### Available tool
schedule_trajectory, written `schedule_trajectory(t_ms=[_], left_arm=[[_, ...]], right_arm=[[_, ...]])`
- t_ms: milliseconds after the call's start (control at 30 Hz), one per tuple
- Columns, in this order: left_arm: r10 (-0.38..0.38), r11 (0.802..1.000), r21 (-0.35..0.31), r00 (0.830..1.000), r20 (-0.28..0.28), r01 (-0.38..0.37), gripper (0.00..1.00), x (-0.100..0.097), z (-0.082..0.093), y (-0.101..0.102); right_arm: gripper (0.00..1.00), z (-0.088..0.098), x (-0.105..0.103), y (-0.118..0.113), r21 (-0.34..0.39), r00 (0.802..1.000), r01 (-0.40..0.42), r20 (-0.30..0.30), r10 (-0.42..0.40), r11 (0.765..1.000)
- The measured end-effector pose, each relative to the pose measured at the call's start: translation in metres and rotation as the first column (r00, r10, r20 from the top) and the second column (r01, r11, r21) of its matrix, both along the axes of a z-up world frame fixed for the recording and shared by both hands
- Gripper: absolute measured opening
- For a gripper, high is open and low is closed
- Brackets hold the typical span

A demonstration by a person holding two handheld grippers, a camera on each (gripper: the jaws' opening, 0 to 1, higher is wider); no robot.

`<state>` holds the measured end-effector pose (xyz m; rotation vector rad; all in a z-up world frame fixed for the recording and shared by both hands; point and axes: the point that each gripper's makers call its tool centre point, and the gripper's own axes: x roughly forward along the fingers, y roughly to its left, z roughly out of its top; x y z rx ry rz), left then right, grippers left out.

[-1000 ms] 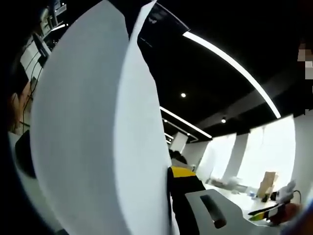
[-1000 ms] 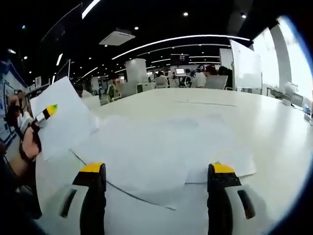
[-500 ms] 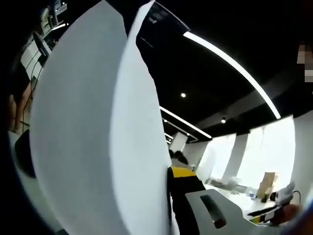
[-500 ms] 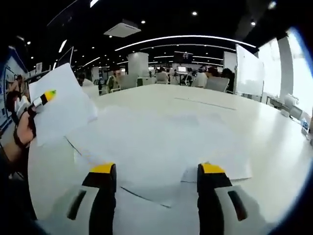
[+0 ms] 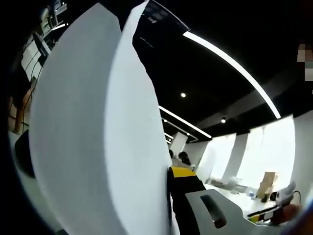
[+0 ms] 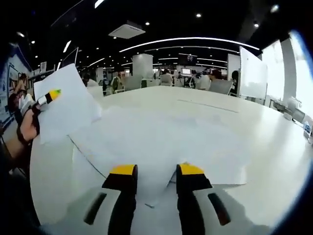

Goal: Organize the stack of printing papers by aligning and flattening the scattered papers on the table

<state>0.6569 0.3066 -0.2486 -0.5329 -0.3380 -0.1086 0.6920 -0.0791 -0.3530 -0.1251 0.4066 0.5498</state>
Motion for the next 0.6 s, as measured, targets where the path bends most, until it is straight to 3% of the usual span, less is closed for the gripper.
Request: schedule_trajectory(t_ms=[233, 433, 600], left_arm=[[0.000, 1.000, 0.000, 1.000, 0.000, 0.000, 0.07, -0.0001, 0.0004, -0.0004], [-0.002, 1.000, 0.000, 1.000, -0.001, 0.002, 0.07, -0.0003, 0.0004, -0.0008], [-0.002, 1.000, 0.000, 1.000, -0.001, 0.002, 0.07, -0.0005, 0.0004, -0.0010]], right_arm=[[0.08, 0.0022, 0.0006, -0.0049, -0.024, 0.999, 0.007, 0.032, -0.006, 1.000], [0.00, 0.0074, 0.0012, -0.0073, 0.015, 0.999, 0.018, 0.050, -0.018, 1.000], [0.00, 0.0085, 0.0012, -0.0069, 0.028, 0.999, 0.015, 0.051, -0.017, 0.999]])
